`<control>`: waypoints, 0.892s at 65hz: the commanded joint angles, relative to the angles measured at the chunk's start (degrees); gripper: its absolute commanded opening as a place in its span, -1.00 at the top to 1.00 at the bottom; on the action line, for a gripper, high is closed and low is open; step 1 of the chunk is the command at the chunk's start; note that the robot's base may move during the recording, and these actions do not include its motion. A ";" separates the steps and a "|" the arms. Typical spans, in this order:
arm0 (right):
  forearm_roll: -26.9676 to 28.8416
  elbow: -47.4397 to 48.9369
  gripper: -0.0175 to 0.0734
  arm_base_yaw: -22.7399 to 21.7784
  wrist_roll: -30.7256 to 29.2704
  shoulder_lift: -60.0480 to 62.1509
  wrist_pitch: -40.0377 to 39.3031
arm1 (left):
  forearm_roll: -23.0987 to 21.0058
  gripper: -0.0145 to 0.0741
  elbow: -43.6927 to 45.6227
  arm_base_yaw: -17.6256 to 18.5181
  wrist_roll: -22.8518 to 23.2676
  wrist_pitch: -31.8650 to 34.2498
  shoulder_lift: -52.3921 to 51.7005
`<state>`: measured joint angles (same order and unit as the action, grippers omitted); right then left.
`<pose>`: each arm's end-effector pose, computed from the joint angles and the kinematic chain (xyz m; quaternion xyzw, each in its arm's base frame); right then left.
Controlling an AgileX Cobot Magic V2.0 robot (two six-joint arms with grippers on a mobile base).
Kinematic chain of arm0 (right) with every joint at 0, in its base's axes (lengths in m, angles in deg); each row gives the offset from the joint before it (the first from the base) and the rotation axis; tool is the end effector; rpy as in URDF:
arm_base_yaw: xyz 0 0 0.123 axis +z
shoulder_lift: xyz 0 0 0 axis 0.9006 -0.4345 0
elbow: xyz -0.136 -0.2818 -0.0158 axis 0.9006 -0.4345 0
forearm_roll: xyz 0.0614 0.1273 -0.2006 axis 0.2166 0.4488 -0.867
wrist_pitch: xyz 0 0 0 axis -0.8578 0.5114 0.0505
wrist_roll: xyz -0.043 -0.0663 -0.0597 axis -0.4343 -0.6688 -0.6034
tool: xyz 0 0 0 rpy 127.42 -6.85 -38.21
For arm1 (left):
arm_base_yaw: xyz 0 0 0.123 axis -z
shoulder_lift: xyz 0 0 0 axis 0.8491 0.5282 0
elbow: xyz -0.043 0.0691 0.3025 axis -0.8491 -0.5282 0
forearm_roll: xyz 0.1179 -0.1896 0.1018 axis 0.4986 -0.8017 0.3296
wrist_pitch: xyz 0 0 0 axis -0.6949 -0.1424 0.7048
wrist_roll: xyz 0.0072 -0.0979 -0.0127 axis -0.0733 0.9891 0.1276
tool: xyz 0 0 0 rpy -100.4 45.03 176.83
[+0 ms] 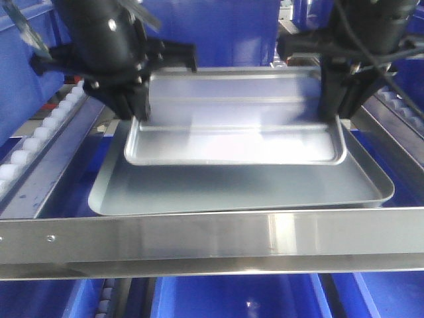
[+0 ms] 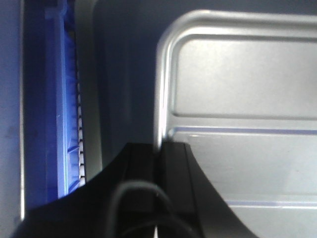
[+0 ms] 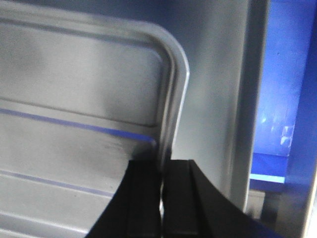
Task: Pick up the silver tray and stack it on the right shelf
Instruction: 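Lower the held tray onto the larger silver tray with both grippers, then open both grippers and raise them away from the stacked trays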
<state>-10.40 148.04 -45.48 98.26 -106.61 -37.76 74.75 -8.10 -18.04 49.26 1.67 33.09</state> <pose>0.3400 0.1096 0.2820 -0.0065 0.9728 0.0450 0.2270 0.3124 -0.2286 0.2719 0.0714 0.9443 -0.0560 0.3164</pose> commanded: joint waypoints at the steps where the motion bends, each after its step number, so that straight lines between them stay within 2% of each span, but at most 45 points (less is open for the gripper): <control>1: -0.33 2.63 0.49 0.01 -1.97 0.66 -3.00 | 1.19 0.88 2.42 -0.08 0.03 3.70 -0.74; 21: -0.60 3.10 0.47 0.01 -2.01 -0.21 -4.52 | -0.77 0.87 2.42 -2.19 0.03 4.73 1.22; 23: -0.60 3.10 0.44 0.01 -2.01 -0.21 -4.52 | -0.91 0.83 2.42 -2.18 0.03 4.85 1.22; 26: -0.60 3.10 0.39 0.01 -2.01 -0.21 -4.52 | -0.91 0.72 2.42 -2.46 0.03 4.85 1.22; 31: -0.60 3.10 0.20 0.01 -2.01 -0.21 -4.65 | -1.20 0.40 2.42 -2.59 0.03 4.71 1.22; 38: -0.64 3.10 -0.22 0.01 -2.01 -0.21 -4.88 | -1.30 -0.20 2.42 -2.59 0.03 4.46 1.22; 44: -0.74 3.10 -0.59 0.01 -2.01 -0.21 -5.01 | -1.30 -0.52 2.42 -2.59 0.03 3.59 1.22; 50: -0.81 3.10 -0.77 0.01 -2.01 -0.21 -5.01 | -1.15 -0.57 2.42 -2.59 0.03 2.56 1.11; 58: -0.81 3.10 -0.69 0.01 -2.01 0.76 -4.83 | -0.89 -0.57 4.39 -2.59 -0.44 -2.50 0.27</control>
<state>-10.40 149.13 -45.49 96.88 -109.55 -40.16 72.67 -6.67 -20.41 49.31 1.30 37.07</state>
